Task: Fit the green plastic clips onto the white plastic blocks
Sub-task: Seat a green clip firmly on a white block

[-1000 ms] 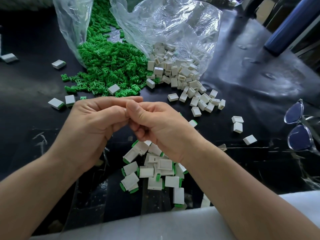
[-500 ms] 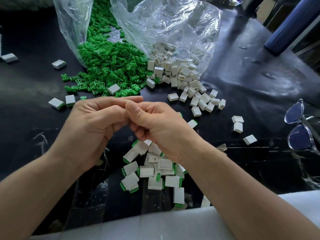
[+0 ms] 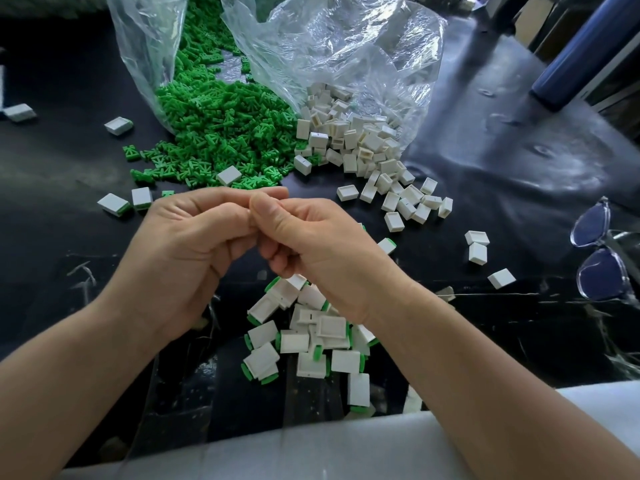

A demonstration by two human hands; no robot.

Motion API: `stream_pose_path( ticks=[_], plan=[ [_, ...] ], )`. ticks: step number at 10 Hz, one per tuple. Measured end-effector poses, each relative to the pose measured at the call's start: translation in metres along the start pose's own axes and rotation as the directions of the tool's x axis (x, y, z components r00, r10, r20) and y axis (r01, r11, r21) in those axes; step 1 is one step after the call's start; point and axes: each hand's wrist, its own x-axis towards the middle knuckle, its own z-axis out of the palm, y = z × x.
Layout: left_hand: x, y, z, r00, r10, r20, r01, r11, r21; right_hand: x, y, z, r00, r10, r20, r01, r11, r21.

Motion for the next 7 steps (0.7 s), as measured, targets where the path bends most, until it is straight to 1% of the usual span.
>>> stream_pose_path(
  ticks=[1,2,3,4,5,6,7],
  plan=[
    [0.0,0.001,0.002,1.0,0.003,0.015,-0.003,1.0,-0.006,0.0,-0.001,-0.001,1.0,0.012,0.001,-0.012,0.999,-0.032],
    [0.002,0.0,0.001,1.0,-0.011,-0.028,0.011,1.0,-0.012,0.003,-0.003,-0.006,1.0,0.018,-0.004,-0.019,0.991,-0.131],
    [0.002,-0.001,-0.001,0.989,-0.02,-0.145,0.019,1.0,-0.007,0.008,-0.003,-0.018,0.992,-0.013,-0.123,-0.026,0.952,-0.304],
    [-0.002,0.0,0.004,0.99,-0.022,-0.137,0.04,0.991,0.129,0.014,0.001,-0.033,0.947,-0.17,-0.271,-0.005,0.839,-0.544],
    [-0.009,0.005,0.013,0.997,-0.075,-0.004,0.074,0.978,0.197,0.022,0.006,-0.045,0.892,-0.276,-0.357,-0.061,0.71,-0.701],
    [-0.013,0.007,0.017,0.987,-0.116,0.11,0.083,0.961,0.263,0.029,0.01,-0.051,0.864,-0.317,-0.392,-0.104,0.649,-0.753],
    [-0.01,0.004,0.014,0.995,-0.091,0.041,0.073,0.943,0.324,0.032,0.014,-0.051,0.862,-0.335,-0.38,-0.127,0.584,-0.802]
  ],
)
